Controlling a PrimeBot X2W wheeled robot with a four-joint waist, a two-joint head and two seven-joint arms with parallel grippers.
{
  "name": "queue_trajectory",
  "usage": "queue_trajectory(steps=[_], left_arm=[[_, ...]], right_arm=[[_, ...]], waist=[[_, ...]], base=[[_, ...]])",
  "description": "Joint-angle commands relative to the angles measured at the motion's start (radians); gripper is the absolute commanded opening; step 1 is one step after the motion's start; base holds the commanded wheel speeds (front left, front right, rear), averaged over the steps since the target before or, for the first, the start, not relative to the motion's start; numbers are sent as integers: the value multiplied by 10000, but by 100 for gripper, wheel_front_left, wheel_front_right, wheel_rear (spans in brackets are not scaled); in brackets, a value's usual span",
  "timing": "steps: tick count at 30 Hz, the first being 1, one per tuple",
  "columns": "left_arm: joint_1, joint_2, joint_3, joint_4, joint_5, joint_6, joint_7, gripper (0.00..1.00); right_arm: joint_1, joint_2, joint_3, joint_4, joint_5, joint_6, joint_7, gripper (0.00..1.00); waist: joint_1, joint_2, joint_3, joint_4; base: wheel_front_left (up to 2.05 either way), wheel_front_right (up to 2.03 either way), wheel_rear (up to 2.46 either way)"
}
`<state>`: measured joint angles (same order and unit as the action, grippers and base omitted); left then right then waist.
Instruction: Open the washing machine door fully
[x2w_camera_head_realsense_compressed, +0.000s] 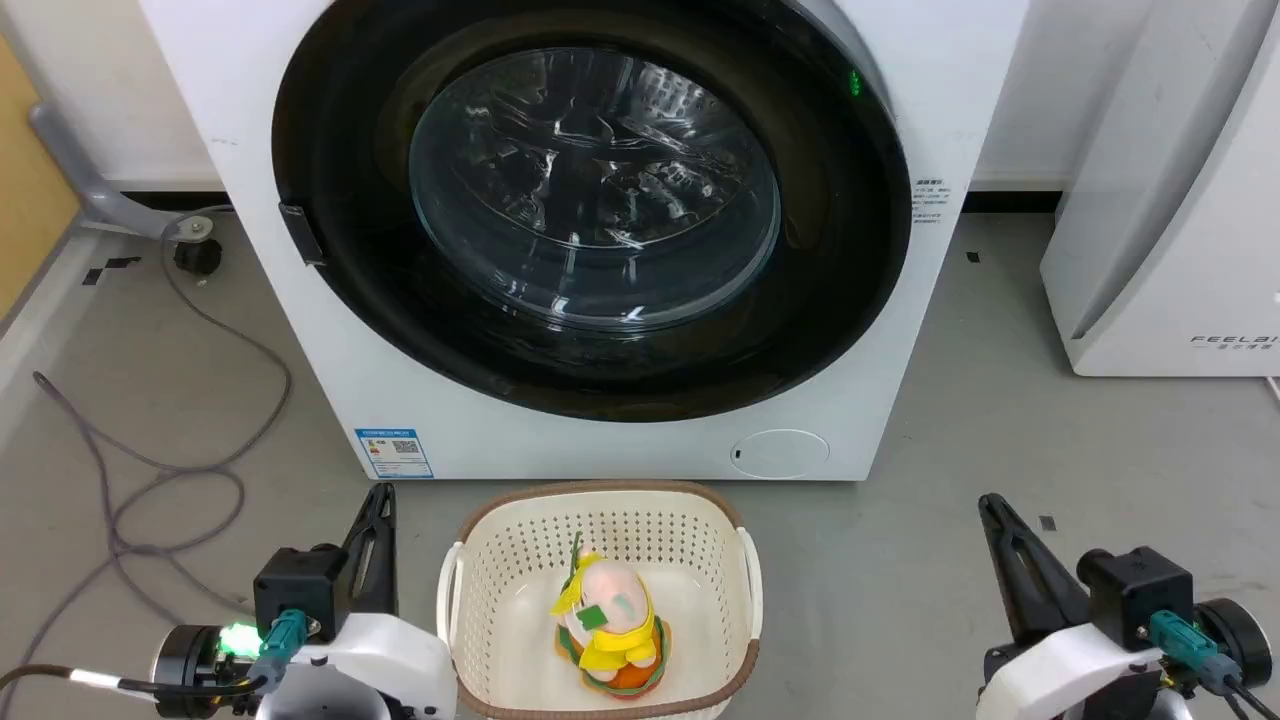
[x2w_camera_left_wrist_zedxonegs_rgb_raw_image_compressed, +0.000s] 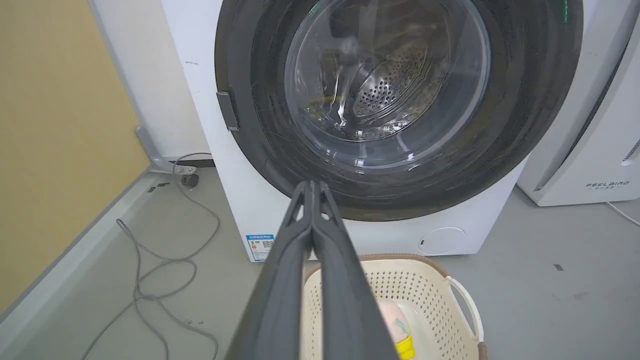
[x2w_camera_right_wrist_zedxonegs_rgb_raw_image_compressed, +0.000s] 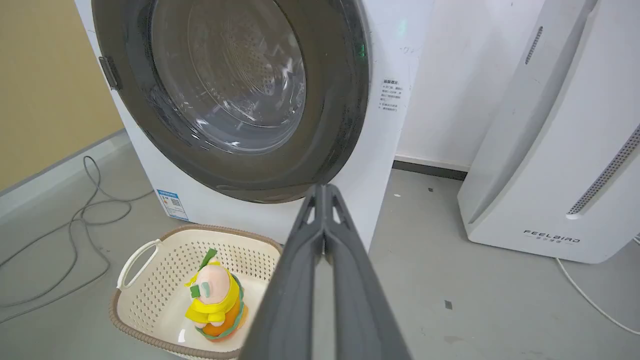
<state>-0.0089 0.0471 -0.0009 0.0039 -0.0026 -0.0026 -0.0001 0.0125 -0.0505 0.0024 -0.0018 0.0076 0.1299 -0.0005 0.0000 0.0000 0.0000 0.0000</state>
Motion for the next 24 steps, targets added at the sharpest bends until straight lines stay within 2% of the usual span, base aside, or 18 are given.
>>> queue_trajectory(steps=[1, 13, 14, 15, 24], left_arm=[[0, 0, -1, 0, -1, 0, 0, 100], [-131, -3, -134, 264, -158, -48, -191, 100], [-147, -3, -148, 288, -178, -49, -212, 100], [-162, -2, -161, 307, -199, -50, -234, 100], [-270, 0, -288, 490, -375, -93, -422, 100]], right_arm=[[0, 0, -3, 0, 1, 0, 0, 100], [-33, 0, -70, 205, 188, 1, -159, 100], [-38, 0, -78, 226, 214, 1, -179, 42], [-43, 0, -86, 248, 236, 1, -198, 0], [-92, 1, -152, 421, 692, 1, -385, 0]], waist=[[0, 0, 0, 0], [0, 0, -1, -8], [0, 0, -2, -9], [0, 0, -1, -10], [0, 0, -11, -23]], base=[[0, 0, 0], [0, 0, 0], [0, 0, 0], [0, 0, 0], [0, 0, 0]])
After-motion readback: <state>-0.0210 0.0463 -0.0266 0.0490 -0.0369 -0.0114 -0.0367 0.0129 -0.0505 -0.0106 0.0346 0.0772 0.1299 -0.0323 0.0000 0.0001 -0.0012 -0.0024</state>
